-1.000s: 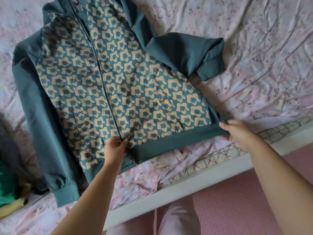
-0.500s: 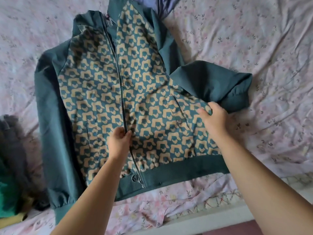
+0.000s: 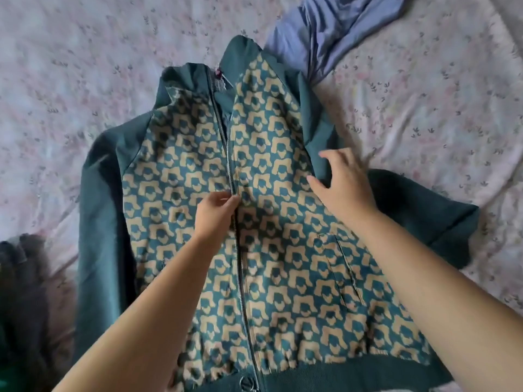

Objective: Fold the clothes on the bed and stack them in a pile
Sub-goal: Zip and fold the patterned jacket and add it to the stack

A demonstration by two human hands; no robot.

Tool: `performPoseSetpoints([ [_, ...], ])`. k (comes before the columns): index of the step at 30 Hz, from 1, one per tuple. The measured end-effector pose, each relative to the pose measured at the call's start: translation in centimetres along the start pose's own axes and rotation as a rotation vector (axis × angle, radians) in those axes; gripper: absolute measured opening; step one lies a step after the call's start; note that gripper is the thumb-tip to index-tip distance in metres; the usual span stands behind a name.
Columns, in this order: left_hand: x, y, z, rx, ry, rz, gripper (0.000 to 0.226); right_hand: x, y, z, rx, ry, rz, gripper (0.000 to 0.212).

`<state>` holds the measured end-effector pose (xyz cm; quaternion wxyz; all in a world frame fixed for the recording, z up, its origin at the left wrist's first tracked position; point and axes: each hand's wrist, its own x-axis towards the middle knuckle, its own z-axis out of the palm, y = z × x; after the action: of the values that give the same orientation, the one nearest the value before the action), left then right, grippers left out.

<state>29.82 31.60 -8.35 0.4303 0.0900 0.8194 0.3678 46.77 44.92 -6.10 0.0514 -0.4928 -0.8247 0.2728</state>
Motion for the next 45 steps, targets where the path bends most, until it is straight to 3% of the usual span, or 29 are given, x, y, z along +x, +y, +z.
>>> performPoseSetpoints([
  [3, 3.6, 2.8, 0.1, -0.160, -0.021, -0.038, 0.034, 3.8, -1.3, 1.3, -0.020, -0.048, 0.075, 0.057],
  [8, 7.7, 7.8, 0.4, -0.483, -0.198, -0.093, 0.037, 7.7, -1.0, 2.6, -0.010, -0.096, 0.144, 0.074],
  [11, 8.6, 10.5, 1.3, -0.448, -0.269, -0.038, 0.036, 9.1, -0.4, 3.7, 0.095, -0.127, 0.175, 0.073],
  [13, 9.1, 11.6, 1.7, -0.462, -0.230, 0.084, 0.041, 9.7, -0.3, 4.2, 0.196, -0.118, 0.177, 0.063],
  [15, 9.3, 11.8, 1.4, -0.395, -0.126, 0.296, 0.053, 9.9, -0.5, 4.3, 0.270, -0.088, 0.133, 0.050],
  [18, 9.6, 10.6, 0.5, 0.012, 0.042, 0.645, 0.057, 10.0, -0.8, 4.2, 0.297, 0.026, 0.001, 0.042],
  [21, 10.9, 8.9, -0.3, 0.389, 0.188, 0.650, 0.068, 10.1, -0.7, 4.5, 0.252, -0.023, -0.020, 0.042],
  [23, 11.9, 7.9, -0.5, 0.557, 0.145, 0.603, 0.079, 9.7, -0.2, 4.7, 0.154, -0.099, 0.003, 0.042],
  [26, 12.8, 8.3, -0.4, 0.403, -0.001, 0.531, 0.073, 8.9, 0.1, 4.5, 0.119, -0.130, 0.002, 0.045],
  [28, 13.3, 9.2, -0.1, 0.320, 0.002, 0.500, 0.067, 8.5, 0.2, 4.2, 0.124, -0.157, 0.012, 0.048],
  [36, 12.9, 8.2, 0.0, 0.506, 0.223, 0.426, 0.076, 7.6, 0.2, 2.9, 0.209, -0.207, -0.010, 0.048],
  [38, 11.7, 7.4, 0.1, 0.657, 0.244, 0.386, 0.068, 6.2, 0.6, 1.6, 0.173, -0.236, -0.033, 0.049],
  [41, 8.7, 6.3, 1.0, 0.812, 0.252, 0.519, 0.057, 2.6, 2.2, -0.8, 0.150, -0.297, -0.034, 0.058],
  [45, 1.7, 5.0, 3.7, 0.553, 0.082, 0.659, 0.039, -3.5, 5.0, -3.7, 0.114, -0.388, 0.060, 0.083],
])
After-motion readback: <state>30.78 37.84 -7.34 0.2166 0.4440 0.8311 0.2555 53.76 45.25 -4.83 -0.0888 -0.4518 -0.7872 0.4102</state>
